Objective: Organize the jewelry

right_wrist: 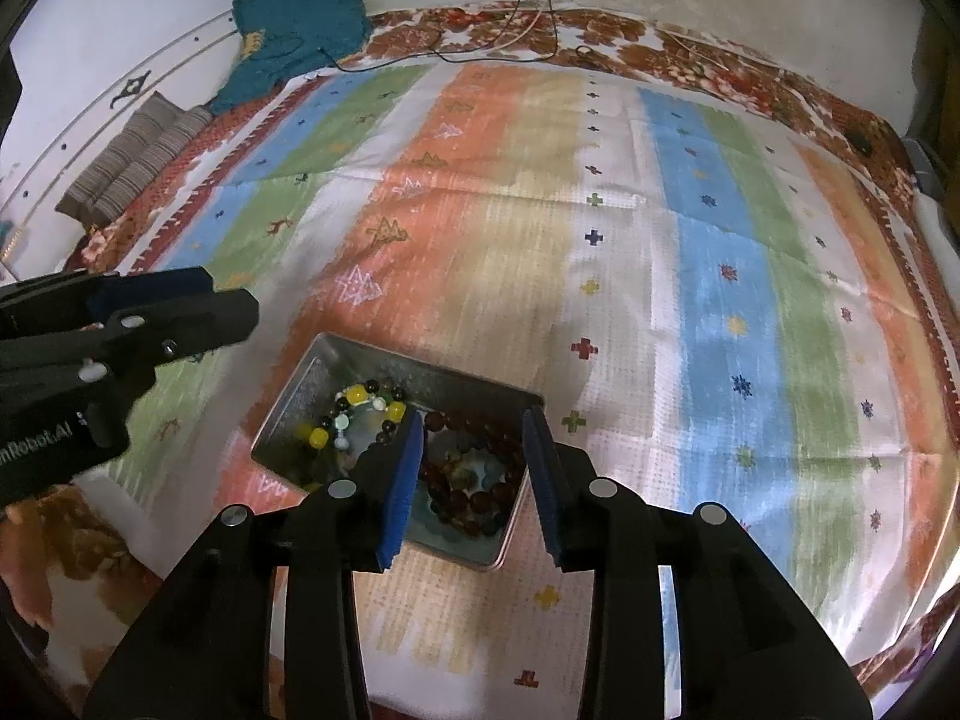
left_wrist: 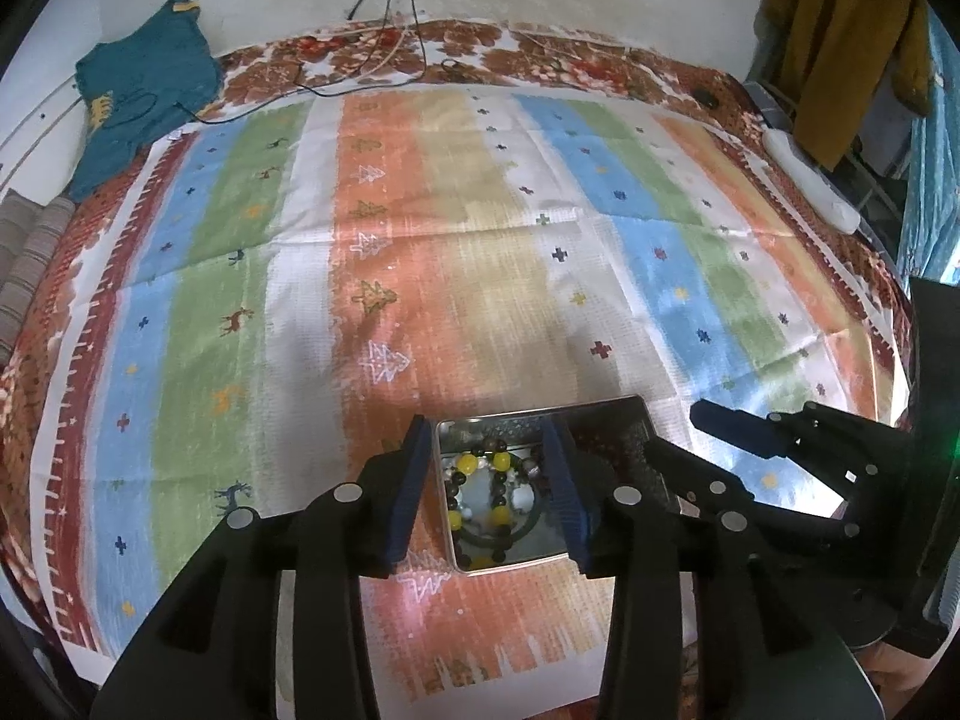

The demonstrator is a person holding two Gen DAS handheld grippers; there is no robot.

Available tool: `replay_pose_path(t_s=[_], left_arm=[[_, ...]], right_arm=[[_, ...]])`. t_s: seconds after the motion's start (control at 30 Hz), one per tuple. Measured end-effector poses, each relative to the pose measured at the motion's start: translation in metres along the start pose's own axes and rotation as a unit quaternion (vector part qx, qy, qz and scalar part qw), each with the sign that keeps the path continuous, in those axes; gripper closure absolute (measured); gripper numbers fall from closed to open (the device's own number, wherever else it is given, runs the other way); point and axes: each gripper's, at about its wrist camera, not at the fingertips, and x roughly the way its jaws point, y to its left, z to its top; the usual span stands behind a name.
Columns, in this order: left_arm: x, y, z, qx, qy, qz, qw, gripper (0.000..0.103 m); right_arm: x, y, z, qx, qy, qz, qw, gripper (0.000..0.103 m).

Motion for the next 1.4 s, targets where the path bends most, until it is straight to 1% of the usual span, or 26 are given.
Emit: replay_pose_path(t_s=[0.03,0.1,0.23,0.3,0.43,0.5,0.57,0.67,0.8,0.87,0.9,1.0,1.03,1.1,1.17,1.2,1.27,1.4], left_arm=[[-0.003,0.001,-0.001,-0.001,-0.003,-0.002,1.0000,0.064],[-0.010,0.001,-0.005,-0.003,-0.008,-0.010,0.9999,0.062],[-0.021,-0.001,-0.015,0.000,-0.016,-0.016,0.9997,0.058],[-0.025,-0.002,-0.018,0.002,-0.019,-0.019,0.9996,0.055],[-0.033,-0.003,-0.028,0.006,-0.024,-0.019,0.9995,0.053],[-0.037,-0.003,-0.034,0.008,-0.026,-0.019,0.9994,0.046],[-0.040,-0.003,-0.038,0.010,-0.029,-0.018,0.9994,0.043],[-0.044,-0.004,-0.045,0.013,-0.031,-0.018,0.9993,0.039],[-0.050,-0.003,-0.054,0.016,-0.033,-0.022,0.9991,0.036],[-0.054,-0.002,-0.057,0.013,-0.038,-0.024,0.9989,0.034],[-0.055,-0.001,-0.058,0.012,-0.040,-0.026,0.9988,0.033],[-0.059,0.002,-0.064,0.004,-0.042,-0.032,0.9986,0.031],[-0.060,0.002,-0.066,0.004,-0.043,-0.033,0.9985,0.030],[-0.062,-0.001,-0.071,0.009,-0.048,-0.026,0.9985,0.024],[-0.066,-0.002,-0.074,0.011,-0.052,-0.023,0.9983,0.021],[-0.068,-0.001,-0.076,0.010,-0.054,-0.026,0.9981,0.018],[-0.071,0.001,-0.078,0.004,-0.057,-0.036,0.9977,0.013],[-0.075,0.005,-0.085,-0.004,-0.059,-0.038,0.9975,0.006]], right_arm=[[-0.001,0.000,-0.001,0.000,-0.001,0.000,1.000,0.066],[-0.006,-0.001,-0.004,0.000,-0.005,-0.001,1.000,0.061],[-0.014,-0.003,-0.009,0.001,-0.010,0.001,1.000,0.059],[-0.018,-0.004,-0.011,0.002,-0.013,0.002,1.000,0.057],[-0.027,-0.006,-0.017,0.004,-0.019,0.003,1.000,0.054],[-0.032,-0.007,-0.021,0.004,-0.022,0.000,1.000,0.050],[-0.035,-0.008,-0.025,0.004,-0.023,0.000,1.000,0.049],[-0.041,-0.011,-0.029,0.006,-0.027,0.002,1.000,0.043],[-0.050,-0.012,-0.034,0.004,-0.037,0.003,0.999,0.041],[-0.054,-0.010,-0.037,-0.003,-0.042,-0.005,0.999,0.041],[-0.056,-0.009,-0.039,-0.006,-0.045,-0.007,0.999,0.038],[-0.064,-0.010,-0.044,-0.006,-0.052,0.009,0.999,0.030],[-0.067,-0.010,-0.046,-0.008,-0.056,0.005,0.998,0.029],[-0.071,-0.007,-0.049,-0.015,-0.062,-0.005,0.998,0.025],[-0.074,-0.003,-0.051,-0.025,-0.065,-0.003,0.998,0.022],[-0.075,-0.001,-0.052,-0.028,-0.066,-0.003,0.997,0.020],[-0.078,0.000,-0.054,-0.031,-0.070,-0.005,0.997,0.018],[-0.084,-0.003,-0.058,-0.022,-0.075,0.005,0.997,0.011]])
